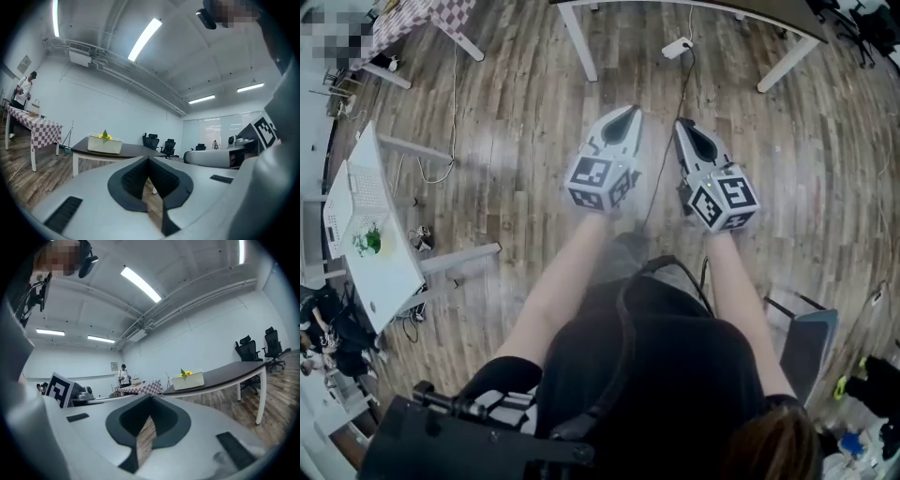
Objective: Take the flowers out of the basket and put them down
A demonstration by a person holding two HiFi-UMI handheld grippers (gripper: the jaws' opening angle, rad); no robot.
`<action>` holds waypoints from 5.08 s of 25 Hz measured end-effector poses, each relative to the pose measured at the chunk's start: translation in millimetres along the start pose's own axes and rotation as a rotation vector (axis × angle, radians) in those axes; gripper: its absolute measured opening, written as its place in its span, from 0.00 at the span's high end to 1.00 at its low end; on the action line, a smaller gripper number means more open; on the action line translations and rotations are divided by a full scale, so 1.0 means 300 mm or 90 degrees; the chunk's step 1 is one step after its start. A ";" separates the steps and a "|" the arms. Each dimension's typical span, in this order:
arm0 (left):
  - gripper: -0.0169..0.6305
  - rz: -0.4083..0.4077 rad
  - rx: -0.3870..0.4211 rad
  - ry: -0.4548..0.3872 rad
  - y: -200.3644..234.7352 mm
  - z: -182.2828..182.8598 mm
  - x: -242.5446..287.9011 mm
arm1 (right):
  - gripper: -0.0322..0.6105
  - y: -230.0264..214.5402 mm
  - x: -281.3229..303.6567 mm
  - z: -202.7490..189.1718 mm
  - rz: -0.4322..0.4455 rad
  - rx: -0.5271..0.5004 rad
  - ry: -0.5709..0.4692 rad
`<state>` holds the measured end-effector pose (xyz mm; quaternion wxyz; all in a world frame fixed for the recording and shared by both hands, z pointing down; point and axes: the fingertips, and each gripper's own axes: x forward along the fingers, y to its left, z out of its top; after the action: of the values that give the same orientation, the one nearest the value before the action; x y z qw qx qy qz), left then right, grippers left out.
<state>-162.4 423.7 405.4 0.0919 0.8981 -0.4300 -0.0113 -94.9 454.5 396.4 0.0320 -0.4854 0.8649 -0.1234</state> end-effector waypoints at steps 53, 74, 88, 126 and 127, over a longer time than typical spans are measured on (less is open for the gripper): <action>0.97 0.059 -0.015 0.019 0.736 0.070 0.847 | 0.95 -0.597 1.011 0.122 0.066 0.057 0.012; 0.97 0.062 -0.012 0.020 0.811 0.072 1.133 | 0.95 -0.807 1.211 0.156 0.092 0.065 0.013; 0.97 0.046 -0.006 0.021 0.972 0.169 1.394 | 0.95 -0.972 1.477 0.240 0.085 0.066 0.022; 0.97 0.107 0.028 0.055 1.360 0.295 1.594 | 0.84 -1.241 1.951 0.324 0.079 -0.030 0.269; 0.97 0.110 0.026 0.058 1.367 0.296 1.596 | 0.83 -1.254 1.962 0.312 0.076 -0.032 0.289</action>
<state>-185.6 -212.4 418.0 0.0940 0.8589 -0.5014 0.0461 -75.5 -248.9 435.8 -0.1682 -0.3940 0.8799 -0.2054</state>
